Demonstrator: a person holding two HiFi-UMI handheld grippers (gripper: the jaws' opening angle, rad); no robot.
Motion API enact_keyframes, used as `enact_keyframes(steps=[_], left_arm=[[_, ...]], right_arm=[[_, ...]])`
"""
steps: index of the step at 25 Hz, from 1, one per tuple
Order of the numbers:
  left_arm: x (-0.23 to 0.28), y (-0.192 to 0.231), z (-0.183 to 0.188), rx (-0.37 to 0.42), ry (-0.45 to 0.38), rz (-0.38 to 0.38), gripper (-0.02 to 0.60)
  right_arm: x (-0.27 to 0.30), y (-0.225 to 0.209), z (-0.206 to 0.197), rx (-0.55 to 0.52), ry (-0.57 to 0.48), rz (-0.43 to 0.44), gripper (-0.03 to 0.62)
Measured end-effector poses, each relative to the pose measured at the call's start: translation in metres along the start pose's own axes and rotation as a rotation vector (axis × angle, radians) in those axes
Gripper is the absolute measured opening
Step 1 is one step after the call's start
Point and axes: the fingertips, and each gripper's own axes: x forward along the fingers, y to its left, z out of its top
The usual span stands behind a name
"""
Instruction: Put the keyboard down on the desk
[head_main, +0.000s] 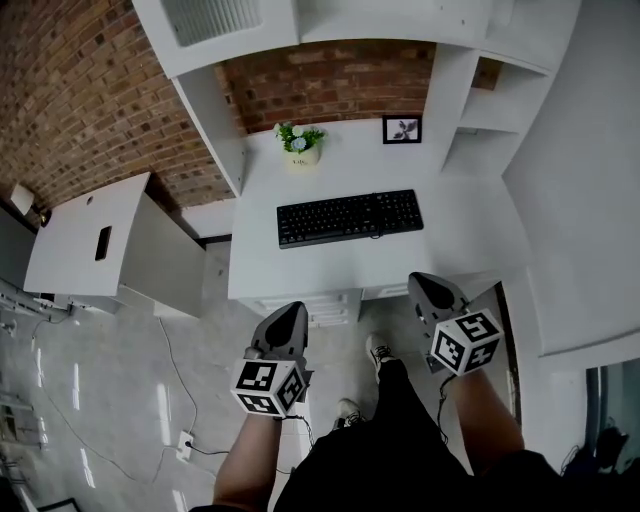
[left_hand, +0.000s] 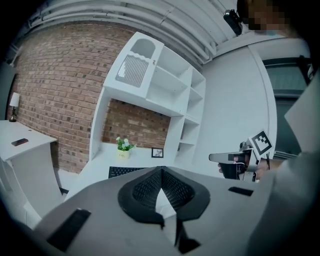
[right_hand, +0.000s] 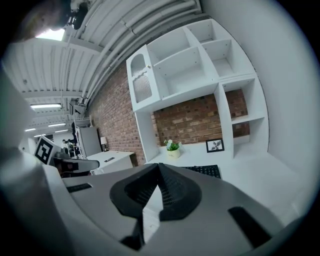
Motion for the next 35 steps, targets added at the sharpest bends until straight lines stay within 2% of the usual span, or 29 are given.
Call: enact_keyframes(steps=[7, 12, 16, 22, 35], left_arm=[[-0.036, -0.027, -0.009, -0.008, 0.01, -0.014, 0.018], [-0.051, -0.038, -0.016, 0.031, -0.021, 0.017, 0.018], [-0.059, -0.056, -0.027, 0.016, -0.017, 0.03, 0.018], [-0.067, -0.096, -0.034, -0.014, -0.013, 0.053, 0.018], [-0.089, -0.171, -0.058, -0.009, -0.029, 0.126, 0.018]], right_arm=[[-0.049, 0.018, -0.006, -0.021, -0.008, -0.01, 0.018], [-0.07, 0.023, -0.008, -0.037, -0.004, 0.012, 0.018], [-0.088, 0.024, -0.012, -0.044, 0.005, 0.039, 0.018], [-0.118, 0.014, -0.017, -0.041, 0.007, 0.081, 0.018], [-0.178, -0.01, -0.031, -0.04, 0.011, 0.18, 0.018]])
